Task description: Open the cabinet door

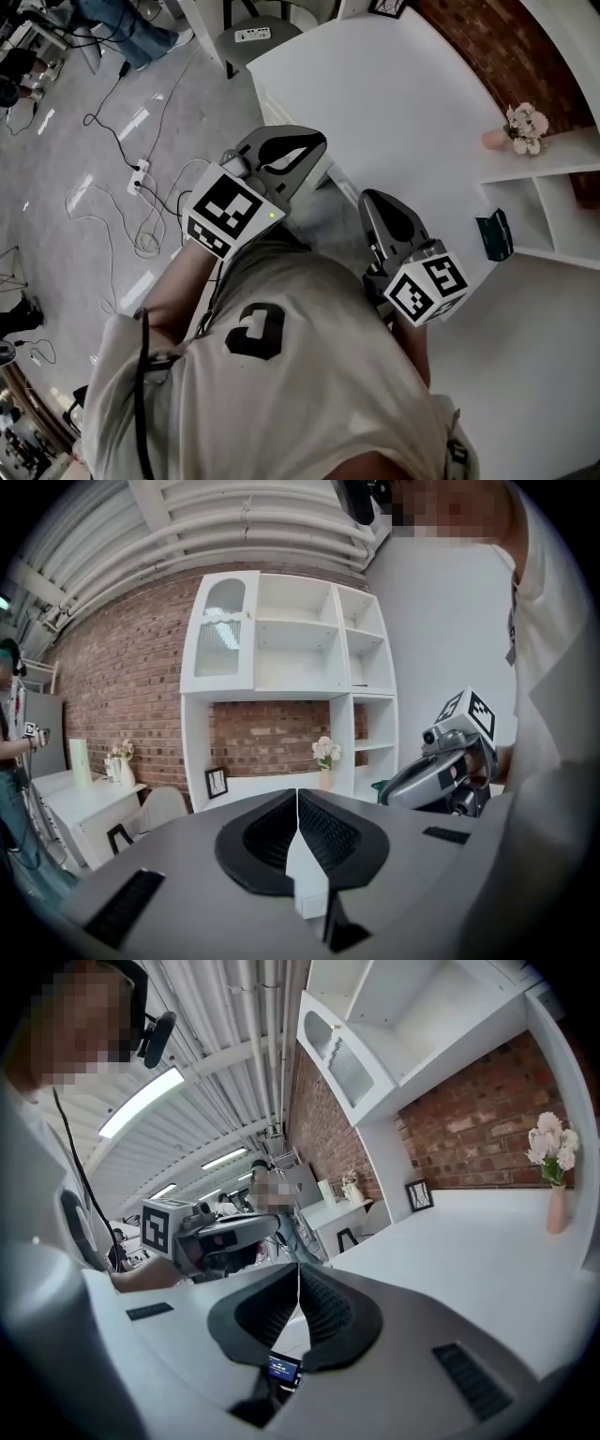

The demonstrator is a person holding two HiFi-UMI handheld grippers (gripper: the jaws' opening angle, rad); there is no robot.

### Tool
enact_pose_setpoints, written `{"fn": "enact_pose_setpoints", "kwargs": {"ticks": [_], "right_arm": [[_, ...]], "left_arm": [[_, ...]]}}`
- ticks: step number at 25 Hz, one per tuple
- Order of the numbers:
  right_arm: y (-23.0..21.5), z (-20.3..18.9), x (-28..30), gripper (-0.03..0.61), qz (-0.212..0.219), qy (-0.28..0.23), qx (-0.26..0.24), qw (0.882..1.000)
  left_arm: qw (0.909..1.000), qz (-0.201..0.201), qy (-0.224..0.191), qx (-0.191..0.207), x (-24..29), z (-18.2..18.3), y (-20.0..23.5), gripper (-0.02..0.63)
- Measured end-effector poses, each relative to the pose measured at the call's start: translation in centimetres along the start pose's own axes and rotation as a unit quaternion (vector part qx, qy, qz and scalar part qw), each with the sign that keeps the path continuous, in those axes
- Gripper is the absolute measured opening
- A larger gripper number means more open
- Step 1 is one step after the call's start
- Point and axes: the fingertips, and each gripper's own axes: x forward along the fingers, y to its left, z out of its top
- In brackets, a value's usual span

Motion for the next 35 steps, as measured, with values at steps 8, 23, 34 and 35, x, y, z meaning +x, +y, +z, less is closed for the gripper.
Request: {"fn": "enact_pose_setpoints", "kwargs": {"ticks": [8,23,34,35], "right_arm": [[-0.7,0.8,4.2,0.028,-0.012,0.016,0.001,1.000],[-3.7,2.2,8.8,0.028,-0.081,0.018,0.031,0.996],[-5.0,4.0,12.2,0.028,-0.121,0.009,0.034,0.992],[-4.9,4.1,12.7,0.028,-0.123,0.010,0.034,0.992]], "left_arm": [[0.9994,0.024,0.003,-0.024,-0.2,-1.2,6.6,0.021],[0.9974,-0.067,0.014,-0.023,4.3,-2.1,10.3,0.021],[0.9938,-0.110,0.004,-0.019,6.0,-2.3,13.6,0.021],[0.9936,-0.111,0.004,-0.021,5.8,-2.4,14.0,0.021]]}}
